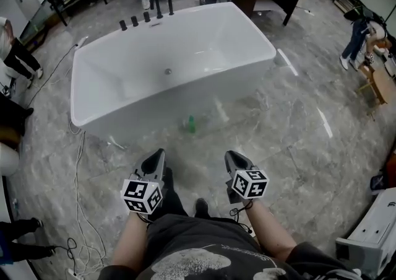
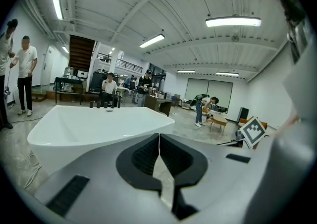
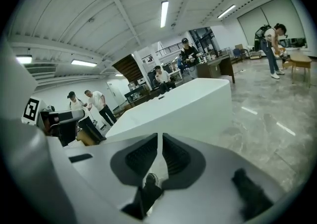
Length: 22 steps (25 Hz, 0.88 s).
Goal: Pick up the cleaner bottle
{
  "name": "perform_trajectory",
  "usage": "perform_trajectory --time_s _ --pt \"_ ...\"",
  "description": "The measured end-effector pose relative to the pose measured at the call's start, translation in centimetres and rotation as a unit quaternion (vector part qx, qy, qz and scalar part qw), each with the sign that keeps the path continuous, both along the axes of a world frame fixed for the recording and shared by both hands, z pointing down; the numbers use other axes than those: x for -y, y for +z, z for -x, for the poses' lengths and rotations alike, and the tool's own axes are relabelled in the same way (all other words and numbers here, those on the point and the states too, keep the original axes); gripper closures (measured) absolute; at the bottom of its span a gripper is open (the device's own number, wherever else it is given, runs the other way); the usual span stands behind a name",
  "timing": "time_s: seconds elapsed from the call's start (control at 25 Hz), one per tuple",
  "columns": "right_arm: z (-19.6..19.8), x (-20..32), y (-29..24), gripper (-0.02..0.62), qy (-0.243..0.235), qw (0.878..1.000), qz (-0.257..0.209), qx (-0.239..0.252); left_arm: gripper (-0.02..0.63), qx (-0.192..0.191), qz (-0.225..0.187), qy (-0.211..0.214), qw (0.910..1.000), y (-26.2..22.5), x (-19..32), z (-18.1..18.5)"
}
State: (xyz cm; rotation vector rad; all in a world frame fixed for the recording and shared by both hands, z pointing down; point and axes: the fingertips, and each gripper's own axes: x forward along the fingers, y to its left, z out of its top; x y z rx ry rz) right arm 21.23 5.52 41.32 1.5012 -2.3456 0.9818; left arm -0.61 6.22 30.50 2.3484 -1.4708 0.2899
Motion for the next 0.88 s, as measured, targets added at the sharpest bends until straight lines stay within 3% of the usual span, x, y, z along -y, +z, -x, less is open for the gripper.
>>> perform_trajectory --time_s 0.28,0.6,0.88 --pt "0.2 3.3 -0.3 0.558 0.039 0.999 -0.001 -0.018 0.591 -0.010 0.011 0.049 0.9987 1.8 5.3 -0.3" --pt "4.4 10.1 3.3 0.558 0.069 0.996 0.029 -0.041 0.591 -0.014 0.048 0.088 0.9948 6.7 14.1 2.9" --pt "7.6 16.8 8.3 0.558 0.121 0.986 0.050 -0.100 0.591 0.009 0.086 0.167 0.9821 13.3 22.7 5.3"
